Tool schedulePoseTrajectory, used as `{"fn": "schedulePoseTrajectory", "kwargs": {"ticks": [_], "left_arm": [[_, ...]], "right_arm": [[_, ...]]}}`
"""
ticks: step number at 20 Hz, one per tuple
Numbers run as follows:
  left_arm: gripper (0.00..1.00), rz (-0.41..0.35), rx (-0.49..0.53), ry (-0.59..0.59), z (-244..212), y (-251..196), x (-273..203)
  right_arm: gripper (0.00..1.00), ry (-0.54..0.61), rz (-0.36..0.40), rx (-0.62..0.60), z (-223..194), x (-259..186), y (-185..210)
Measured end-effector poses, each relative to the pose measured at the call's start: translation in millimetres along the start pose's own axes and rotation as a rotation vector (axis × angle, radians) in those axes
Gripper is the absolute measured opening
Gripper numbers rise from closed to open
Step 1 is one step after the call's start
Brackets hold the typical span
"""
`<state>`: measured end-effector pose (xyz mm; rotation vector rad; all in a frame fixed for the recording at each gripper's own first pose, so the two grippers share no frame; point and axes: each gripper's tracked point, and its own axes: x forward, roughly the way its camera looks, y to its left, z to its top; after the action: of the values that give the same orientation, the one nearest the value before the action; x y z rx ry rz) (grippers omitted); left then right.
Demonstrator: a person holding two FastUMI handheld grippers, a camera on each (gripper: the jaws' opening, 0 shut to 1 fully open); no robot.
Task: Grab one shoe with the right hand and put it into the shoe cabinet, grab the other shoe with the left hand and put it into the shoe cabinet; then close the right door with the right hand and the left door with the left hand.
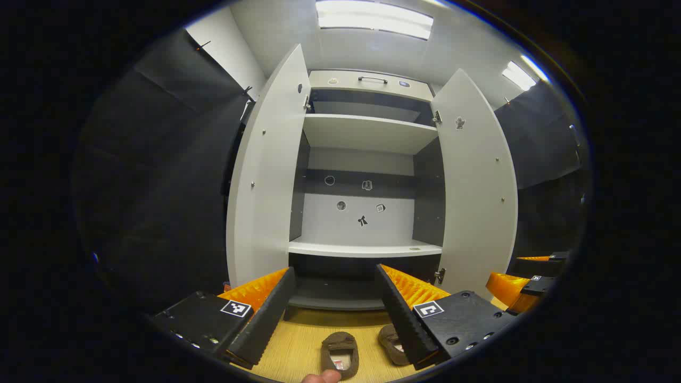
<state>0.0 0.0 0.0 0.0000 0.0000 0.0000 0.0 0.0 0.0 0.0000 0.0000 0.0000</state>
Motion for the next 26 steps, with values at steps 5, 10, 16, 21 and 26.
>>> {"fn": "schedulePoseTrajectory", "kwargs": {"ticks": [5,10,16,21,26], "left_arm": [[0.95,0.009,-0.001,0.008,-1,5,-1],[0.95,-0.002,-0.006,0.01,-2,2,0],[0.95,-0.012,-0.004,0.003,2,-2,-1],[0.95,-0.011,0.004,-0.003,6,-1,-3],[0.95,-0.01,0.013,-0.007,8,-1,-6]], "right_arm": [[0.99,0.016,0.004,-0.011,-4,0,3],[0.94,0.032,-0.003,-0.012,-7,-2,1],[0.98,0.037,-0.003,-0.008,-8,-3,3],[0.98,0.033,0.014,-0.005,-6,0,9],[0.99,0.04,0.044,-0.019,-10,7,18]]}}
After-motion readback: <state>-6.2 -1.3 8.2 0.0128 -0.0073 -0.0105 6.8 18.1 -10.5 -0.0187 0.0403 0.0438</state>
